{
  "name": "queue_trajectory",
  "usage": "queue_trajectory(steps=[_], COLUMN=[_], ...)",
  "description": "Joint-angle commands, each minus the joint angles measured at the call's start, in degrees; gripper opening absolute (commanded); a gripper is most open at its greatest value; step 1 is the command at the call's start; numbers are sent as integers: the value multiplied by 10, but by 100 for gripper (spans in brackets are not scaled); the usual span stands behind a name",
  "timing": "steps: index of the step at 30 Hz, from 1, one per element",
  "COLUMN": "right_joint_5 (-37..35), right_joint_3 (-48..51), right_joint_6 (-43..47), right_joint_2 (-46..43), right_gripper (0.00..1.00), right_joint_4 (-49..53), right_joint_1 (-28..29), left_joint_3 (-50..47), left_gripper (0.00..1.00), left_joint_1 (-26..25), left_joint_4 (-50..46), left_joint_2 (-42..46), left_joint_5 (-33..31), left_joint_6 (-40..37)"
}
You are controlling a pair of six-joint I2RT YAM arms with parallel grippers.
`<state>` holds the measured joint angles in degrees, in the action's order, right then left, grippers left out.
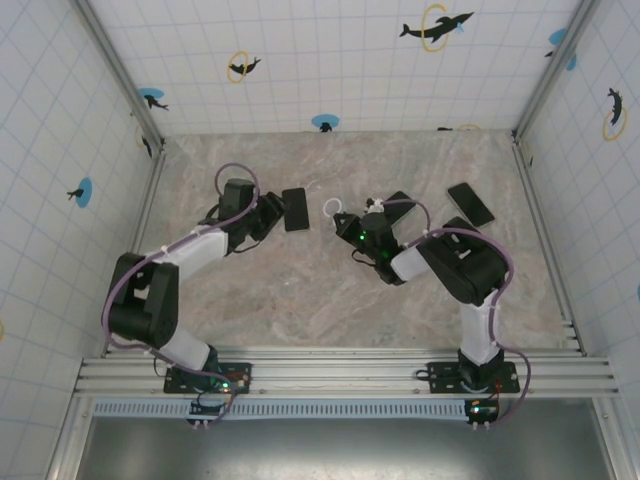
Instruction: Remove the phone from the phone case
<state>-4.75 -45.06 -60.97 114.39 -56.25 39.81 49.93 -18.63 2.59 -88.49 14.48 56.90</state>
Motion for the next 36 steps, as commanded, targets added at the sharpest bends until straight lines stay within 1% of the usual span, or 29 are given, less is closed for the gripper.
queue_trajectory(steps=[1, 5, 8, 10, 13, 18, 23, 26, 29, 32, 36], right_joint_5=[-27, -34, -35, -37, -34, -36, -15, -5, -1, 5, 3], right_joint_3=[-44, -76, -97, -99, -106, -130, -158, -162, -156, -167, -187], right_joint_6=[18, 25, 34, 28, 24, 45, 65, 79, 90, 119, 176], right_joint_2=[34, 66, 84, 92, 97, 102, 116, 116, 108, 96, 67], right_gripper=[7, 8, 10, 12, 15, 20, 21, 24, 28, 37, 56], right_joint_4=[8, 21, 39, 39, 44, 73, 100, 116, 116, 137, 195], right_joint_1=[8, 12, 15, 16, 16, 19, 17, 15, 11, 6, -3], left_joint_3=[9, -6, -16, -22, -29, -39, -38, -42, -43, -45, -40], left_gripper=[77, 82, 83, 85, 86, 86, 87, 87, 87, 87, 87], left_joint_1=[4, 5, 9, 12, 19, 24, 27, 31, 32, 33, 33], left_joint_4=[-47, -71, -86, -98, -111, -108, -110, -111, -112, -113, -112], left_joint_2=[44, 89, 119, 135, 154, 165, 166, 171, 173, 172, 168], left_joint_5=[-12, -20, -22, -26, -27, -19, -12, -10, -8, -7, 0], left_joint_6=[-39, -54, -63, -66, -72, -71, -72, -72, -74, -75, -75])
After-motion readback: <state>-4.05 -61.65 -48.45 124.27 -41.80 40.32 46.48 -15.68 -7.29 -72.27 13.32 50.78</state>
